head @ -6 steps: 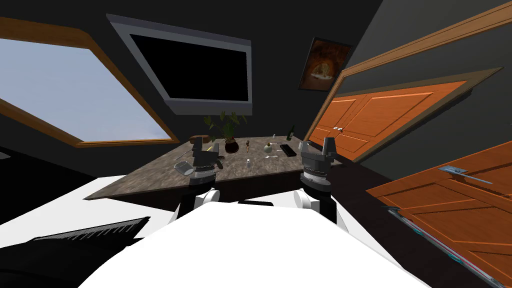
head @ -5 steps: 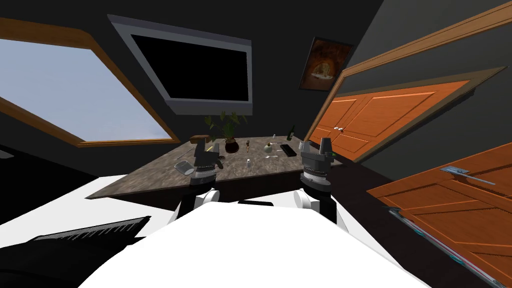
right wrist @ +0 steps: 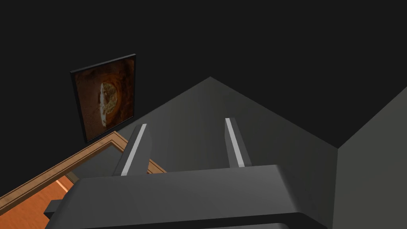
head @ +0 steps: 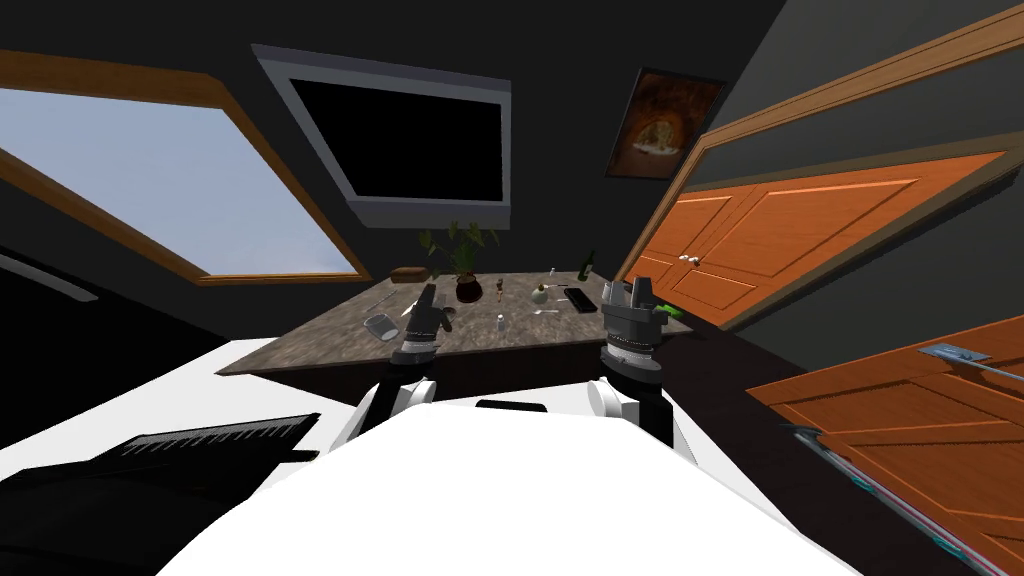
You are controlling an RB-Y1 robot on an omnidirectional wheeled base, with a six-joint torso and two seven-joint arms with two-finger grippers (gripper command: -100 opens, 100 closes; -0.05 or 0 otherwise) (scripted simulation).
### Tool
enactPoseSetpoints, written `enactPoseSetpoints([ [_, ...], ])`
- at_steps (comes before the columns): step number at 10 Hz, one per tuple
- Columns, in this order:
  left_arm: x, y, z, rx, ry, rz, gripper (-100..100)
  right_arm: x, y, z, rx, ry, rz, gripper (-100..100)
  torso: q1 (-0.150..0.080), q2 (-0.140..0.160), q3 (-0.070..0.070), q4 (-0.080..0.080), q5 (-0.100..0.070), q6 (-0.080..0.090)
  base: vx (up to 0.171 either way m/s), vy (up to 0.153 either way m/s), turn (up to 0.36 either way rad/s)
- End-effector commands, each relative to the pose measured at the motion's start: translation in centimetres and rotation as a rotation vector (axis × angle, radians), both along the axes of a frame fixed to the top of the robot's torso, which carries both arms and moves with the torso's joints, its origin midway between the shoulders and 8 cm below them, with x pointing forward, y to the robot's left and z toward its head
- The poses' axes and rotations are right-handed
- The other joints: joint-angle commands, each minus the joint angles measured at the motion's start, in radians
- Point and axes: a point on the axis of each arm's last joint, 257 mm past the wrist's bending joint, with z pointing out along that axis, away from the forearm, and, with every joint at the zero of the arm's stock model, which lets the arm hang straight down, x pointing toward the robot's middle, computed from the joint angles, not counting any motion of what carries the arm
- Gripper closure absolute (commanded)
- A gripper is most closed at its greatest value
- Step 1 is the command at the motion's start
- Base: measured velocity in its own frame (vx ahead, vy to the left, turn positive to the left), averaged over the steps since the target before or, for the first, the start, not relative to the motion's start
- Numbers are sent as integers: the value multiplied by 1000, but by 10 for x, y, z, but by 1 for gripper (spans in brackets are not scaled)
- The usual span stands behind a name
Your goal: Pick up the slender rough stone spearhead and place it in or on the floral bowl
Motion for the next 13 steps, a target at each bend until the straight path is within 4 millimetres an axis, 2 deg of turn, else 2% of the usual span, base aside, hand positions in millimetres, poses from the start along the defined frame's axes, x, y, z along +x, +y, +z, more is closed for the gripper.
enactPoseSetpoints([
  [1, 8, 1, -17, 71, 39, 31, -100, 0, 0, 0, 0, 0, 0, 0, 0, 0, 0, 0, 0, 0, -55, -12, 75],
  [8, 41, 15, -92, 370, 205, 163, -100, 0, 0, 0, 0, 0, 0, 0, 0, -1, -1, 0, 0, 0, -52, -12, 80],
  [9, 41, 15, -92, 370, 206, 163, -100, 0, 0, 0, 0, 0, 0, 0, 0, -1, -1, 0, 0, 0, -25, -8, 20],
  [13, 57, 25, -138, 550, 291, 220, -100, 0, 0, 0, 0, 0, 0, 0, 1, -4, -2, -1, 0, 0, -16, 4, 49],
])
